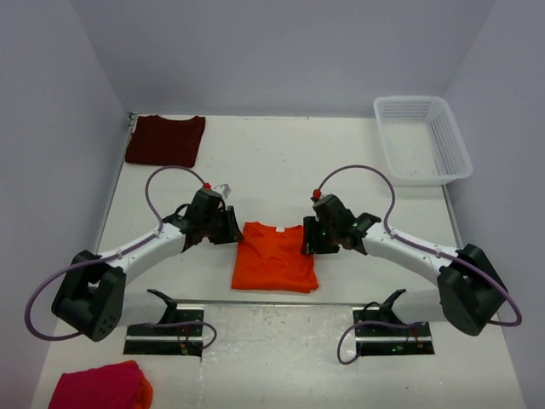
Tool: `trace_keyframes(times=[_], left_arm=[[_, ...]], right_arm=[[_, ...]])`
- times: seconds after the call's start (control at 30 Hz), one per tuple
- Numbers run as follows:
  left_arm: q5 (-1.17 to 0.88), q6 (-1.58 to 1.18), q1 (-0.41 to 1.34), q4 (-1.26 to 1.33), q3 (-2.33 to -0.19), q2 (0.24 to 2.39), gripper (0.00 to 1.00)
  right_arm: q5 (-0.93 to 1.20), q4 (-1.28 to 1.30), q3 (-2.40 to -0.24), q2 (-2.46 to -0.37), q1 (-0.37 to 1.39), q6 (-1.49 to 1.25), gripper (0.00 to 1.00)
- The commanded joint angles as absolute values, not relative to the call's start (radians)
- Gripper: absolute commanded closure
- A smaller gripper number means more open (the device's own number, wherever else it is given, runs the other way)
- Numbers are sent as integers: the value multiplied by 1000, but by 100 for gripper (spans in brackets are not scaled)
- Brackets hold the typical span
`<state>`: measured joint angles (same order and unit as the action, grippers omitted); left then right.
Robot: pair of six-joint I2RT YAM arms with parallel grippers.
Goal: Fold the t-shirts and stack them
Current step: Fold the long partially folded tshirt into a neat square
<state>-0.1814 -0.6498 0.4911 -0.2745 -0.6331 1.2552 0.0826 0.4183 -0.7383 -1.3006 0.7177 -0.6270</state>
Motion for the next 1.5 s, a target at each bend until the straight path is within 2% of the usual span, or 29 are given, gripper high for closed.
trace_keyframes(times=[0.0,0.73,1.07,1.17,1.33,1.47], left_arm=[[-138,-618,482,-261,-678,1288,67],[-143,-569,436,-270,-663,1256,67],[-159,-560,384,-261,-638,1256,65],[-166,-565,377,-259,-647,1259,64],[-204,-574,377,-232,-669,1305,54],[-238,-581,377,-203,-670,1328,54]], right_arm=[[-14,456,-788,-1330,704,-617,51],[74,393,-847,-1411,653,-578,64],[104,379,-890,-1474,655,-574,84],[110,374,-887,-1473,655,-574,100],[110,368,-876,-1470,655,-575,100],[107,371,-877,-1476,655,-572,100]])
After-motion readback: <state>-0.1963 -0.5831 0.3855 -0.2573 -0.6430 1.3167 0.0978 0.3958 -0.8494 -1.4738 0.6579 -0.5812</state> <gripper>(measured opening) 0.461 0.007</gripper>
